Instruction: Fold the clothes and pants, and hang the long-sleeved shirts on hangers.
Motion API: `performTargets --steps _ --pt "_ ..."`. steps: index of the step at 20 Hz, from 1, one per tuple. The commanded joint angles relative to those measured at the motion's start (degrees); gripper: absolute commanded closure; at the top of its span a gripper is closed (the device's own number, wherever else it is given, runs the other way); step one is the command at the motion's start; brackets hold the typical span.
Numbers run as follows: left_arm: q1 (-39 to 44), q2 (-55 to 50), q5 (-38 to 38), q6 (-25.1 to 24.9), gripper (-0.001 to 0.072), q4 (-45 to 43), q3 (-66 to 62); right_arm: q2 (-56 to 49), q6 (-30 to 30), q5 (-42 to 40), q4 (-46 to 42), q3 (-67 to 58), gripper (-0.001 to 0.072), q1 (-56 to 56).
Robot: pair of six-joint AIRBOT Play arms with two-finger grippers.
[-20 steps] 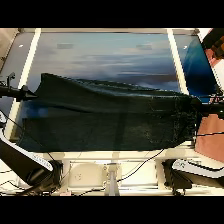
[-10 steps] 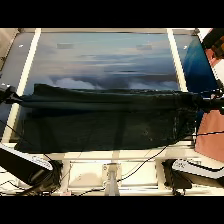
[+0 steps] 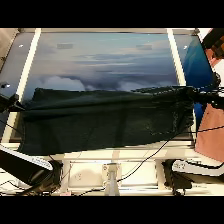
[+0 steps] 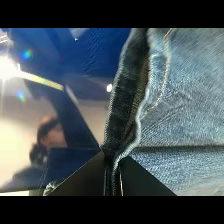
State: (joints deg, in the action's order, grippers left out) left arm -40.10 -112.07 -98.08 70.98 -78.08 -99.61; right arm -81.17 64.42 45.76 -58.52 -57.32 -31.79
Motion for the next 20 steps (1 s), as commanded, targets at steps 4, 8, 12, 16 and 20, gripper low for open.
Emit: performTargets --steps 4,8,12,16,20 --pt "1.84 0.13 5.55 2.32 0.0673 -3.32 5.31 -1.86 1.20 -0.68 0.15 -0.04 0.0658 1.49" --pt "1.68 0.11 5.73 2.27 0.0362 1.53 5.31 -1.84 1.07 -0.35 0.15 -0.07 0.0125 1.49" --pt "1.66 0.22 4.87 2.36 0.0015 4.26 5.27 -1.81 1.14 -0.09 -0.09 -0.26 0.0043 1.46" --pt "0.87 2.10 4.13 2.34 0.0017 4.15 4.24 -1.81 4.70 4.63 -3.50 -6.32 0.0051 0.79" --pt "-2.10 6.62 4.00 3.41 0.0028 4.22 -3.43 -1.81 6.97 16.37 -6.16 -18.05 0.0053 -3.48"
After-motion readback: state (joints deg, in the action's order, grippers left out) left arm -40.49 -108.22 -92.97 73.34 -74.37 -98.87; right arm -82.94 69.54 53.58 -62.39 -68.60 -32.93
